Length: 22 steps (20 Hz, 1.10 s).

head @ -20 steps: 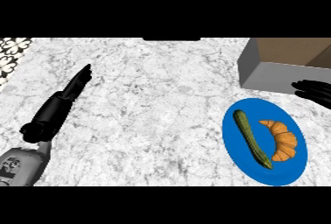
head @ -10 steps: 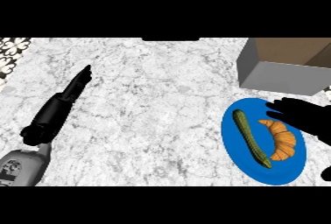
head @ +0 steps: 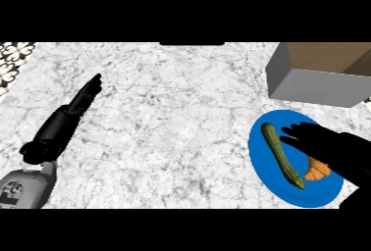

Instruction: Pick the squash from the plate and place it in the cardboard box

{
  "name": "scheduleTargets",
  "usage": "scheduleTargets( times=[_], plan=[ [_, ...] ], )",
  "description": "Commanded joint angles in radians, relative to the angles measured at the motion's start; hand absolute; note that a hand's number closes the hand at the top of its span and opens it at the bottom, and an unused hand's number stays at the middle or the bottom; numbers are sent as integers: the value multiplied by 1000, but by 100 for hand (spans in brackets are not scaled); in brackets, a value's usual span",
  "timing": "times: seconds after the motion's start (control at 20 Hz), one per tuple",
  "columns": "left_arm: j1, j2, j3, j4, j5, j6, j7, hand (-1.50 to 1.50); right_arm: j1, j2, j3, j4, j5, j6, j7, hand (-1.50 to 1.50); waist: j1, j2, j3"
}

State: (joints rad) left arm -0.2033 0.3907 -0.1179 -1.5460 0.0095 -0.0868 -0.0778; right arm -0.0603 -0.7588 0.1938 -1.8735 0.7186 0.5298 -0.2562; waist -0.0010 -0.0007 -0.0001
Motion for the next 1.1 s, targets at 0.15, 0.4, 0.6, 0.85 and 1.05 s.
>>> scheduleTargets(
  times=[0.15,0.4,0.6,0.85,1.05],
  plan=[
    [24,-32,31,11,-36,-33,-24,0,69,99,7,-83,120,-24,53,-150,-3,-1,0],
    [22,-52,69,25,-33,-68,-33,0,10,175,65,76,251,-83,6,-150,3,1,0],
    [-11,-91,54,2,-85,-49,8,0,-21,199,41,99,302,-50,33,-150,1,1,0],
    [31,-79,87,13,-108,-88,-50,0,-16,209,5,263,358,-170,-93,-150,2,1,0],
    [33,-109,87,-36,-123,-91,-6,0,-57,235,4,225,346,-47,-102,-150,2,0,0]
  ],
)
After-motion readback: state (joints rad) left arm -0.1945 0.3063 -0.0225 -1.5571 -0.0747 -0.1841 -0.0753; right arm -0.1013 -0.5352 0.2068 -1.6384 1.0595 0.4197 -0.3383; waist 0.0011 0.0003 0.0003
